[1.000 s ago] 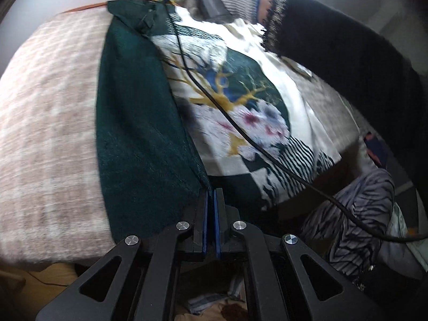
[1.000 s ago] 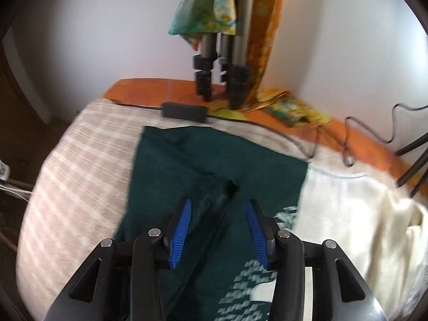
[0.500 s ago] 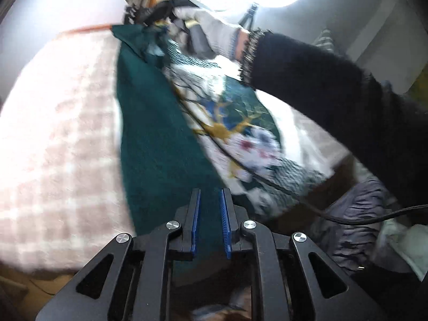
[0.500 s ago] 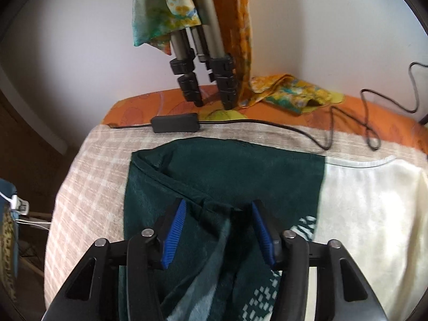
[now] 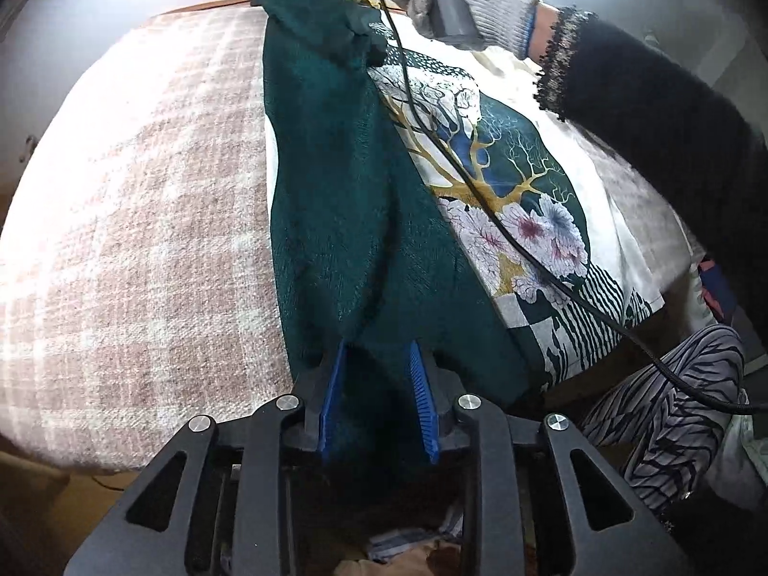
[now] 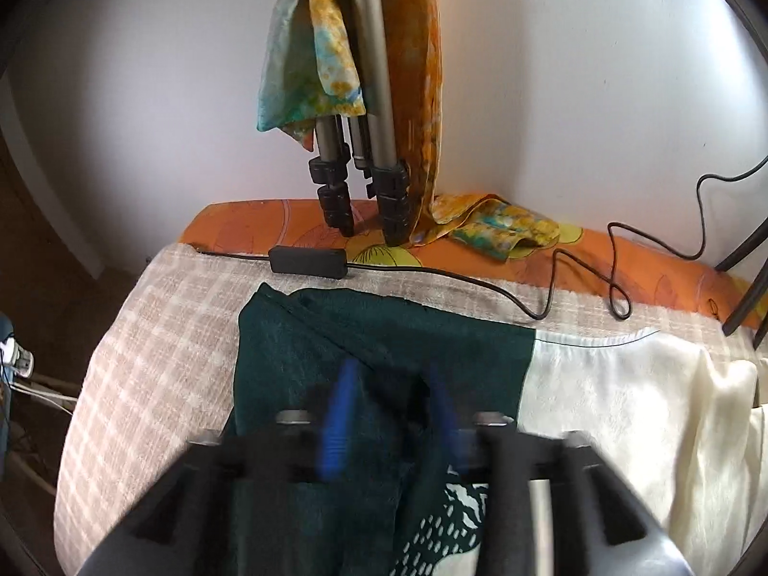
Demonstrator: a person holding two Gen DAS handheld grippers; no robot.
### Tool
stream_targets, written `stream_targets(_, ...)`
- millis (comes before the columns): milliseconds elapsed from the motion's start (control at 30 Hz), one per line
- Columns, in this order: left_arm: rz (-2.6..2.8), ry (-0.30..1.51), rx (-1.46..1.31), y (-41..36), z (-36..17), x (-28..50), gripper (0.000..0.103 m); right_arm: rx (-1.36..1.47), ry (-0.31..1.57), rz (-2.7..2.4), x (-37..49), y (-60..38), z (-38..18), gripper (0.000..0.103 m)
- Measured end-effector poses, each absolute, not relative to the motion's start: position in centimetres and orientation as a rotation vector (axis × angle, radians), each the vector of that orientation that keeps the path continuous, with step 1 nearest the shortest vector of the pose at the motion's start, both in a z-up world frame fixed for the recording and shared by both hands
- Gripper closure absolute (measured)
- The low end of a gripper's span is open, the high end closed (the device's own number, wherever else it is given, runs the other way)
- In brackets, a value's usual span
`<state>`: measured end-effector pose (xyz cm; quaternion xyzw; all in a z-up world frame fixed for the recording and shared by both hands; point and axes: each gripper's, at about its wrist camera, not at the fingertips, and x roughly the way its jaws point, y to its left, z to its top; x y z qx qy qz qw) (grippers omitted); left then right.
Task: Fold small clothes
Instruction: 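Fold the green side over onto the tree print with both tools, then release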
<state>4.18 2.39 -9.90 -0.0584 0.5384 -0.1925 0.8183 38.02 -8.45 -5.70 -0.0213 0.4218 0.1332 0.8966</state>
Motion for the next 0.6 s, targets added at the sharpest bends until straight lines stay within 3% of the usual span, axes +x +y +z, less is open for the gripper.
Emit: stream_targets(600, -0.425, 0.953, -0.102, 2.5, -5.6, 2.2, 0.077, 0.081, 0.825, 0.321, 25.7, -19.1, 0.0, 0.056)
